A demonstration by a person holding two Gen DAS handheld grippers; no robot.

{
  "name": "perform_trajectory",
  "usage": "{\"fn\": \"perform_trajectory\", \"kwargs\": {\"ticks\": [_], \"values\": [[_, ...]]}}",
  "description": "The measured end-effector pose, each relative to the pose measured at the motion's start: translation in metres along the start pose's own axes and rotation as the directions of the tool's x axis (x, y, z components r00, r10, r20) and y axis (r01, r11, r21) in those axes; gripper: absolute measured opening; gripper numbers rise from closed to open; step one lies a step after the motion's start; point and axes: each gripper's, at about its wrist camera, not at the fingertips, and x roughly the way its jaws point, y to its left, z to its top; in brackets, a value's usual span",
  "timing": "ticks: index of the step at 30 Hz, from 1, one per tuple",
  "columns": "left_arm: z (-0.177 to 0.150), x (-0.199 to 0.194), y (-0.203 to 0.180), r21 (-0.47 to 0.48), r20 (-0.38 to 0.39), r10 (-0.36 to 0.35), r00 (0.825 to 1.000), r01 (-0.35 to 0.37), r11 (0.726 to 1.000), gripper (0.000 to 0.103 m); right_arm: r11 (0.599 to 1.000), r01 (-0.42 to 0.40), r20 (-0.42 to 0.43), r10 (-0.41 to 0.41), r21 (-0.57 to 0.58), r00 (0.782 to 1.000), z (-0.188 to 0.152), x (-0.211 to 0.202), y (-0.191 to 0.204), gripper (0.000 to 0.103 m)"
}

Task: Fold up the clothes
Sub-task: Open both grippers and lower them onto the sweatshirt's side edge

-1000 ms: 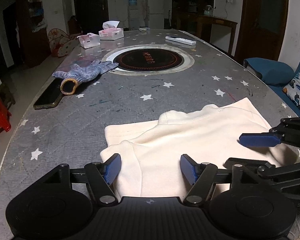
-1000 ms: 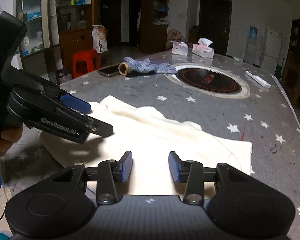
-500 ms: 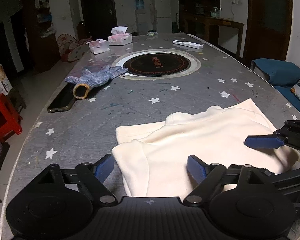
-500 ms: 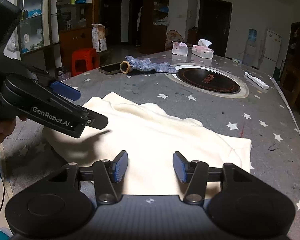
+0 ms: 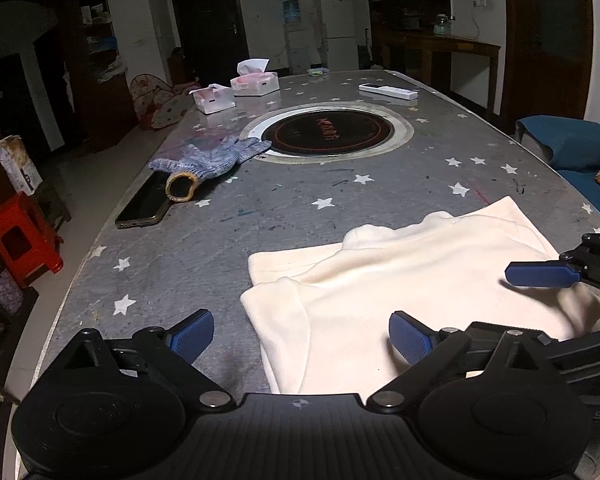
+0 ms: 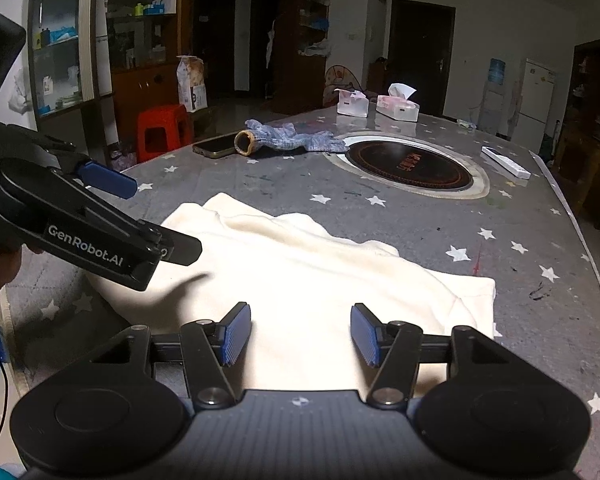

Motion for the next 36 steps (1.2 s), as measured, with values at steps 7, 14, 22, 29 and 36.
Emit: {"fn": "perform_trajectory", "kwargs": {"ticks": [7, 14, 22, 29, 36], "values": [[-0.001, 0.0, 0.002, -0.008, -0.008, 0.016, 1.0, -0.016, 1.0, 0.1, 1.0, -0.009, -0.022, 0.009, 0.002, 1.0, -0.004, 0.005, 0.001, 0.056], [-0.002, 0.0, 0.008, -0.022, -0.012, 0.028, 1.0, -0.029, 0.999, 0.101, 0.999, -0.023, -0.009, 0.023, -0.023, 1.0, 0.004, -0.002, 0.007, 0.056], [-0.003, -0.001, 0.015, -0.035, -0.014, 0.04, 0.999, -0.04, 0.999, 0.102, 0.997, -0.071, -0.033, 0.07, -0.024, 0.997, 0.01, 0.012, 0.016, 0.054], [-0.005, 0.003, 0.028, -0.065, -0.027, 0.061, 0.998, -0.063, 0.996, 0.103, 0.995, -0.077, -0.041, 0.075, -0.066, 0.996, 0.013, 0.011, 0.024, 0.054], [-0.006, 0.003, 0.041, -0.093, -0.029, 0.082, 0.996, -0.084, 0.992, 0.103, 0.982, -0.145, -0.028, 0.142, -0.119, 0.989, 0.025, 0.016, 0.047, 0.049]]}}
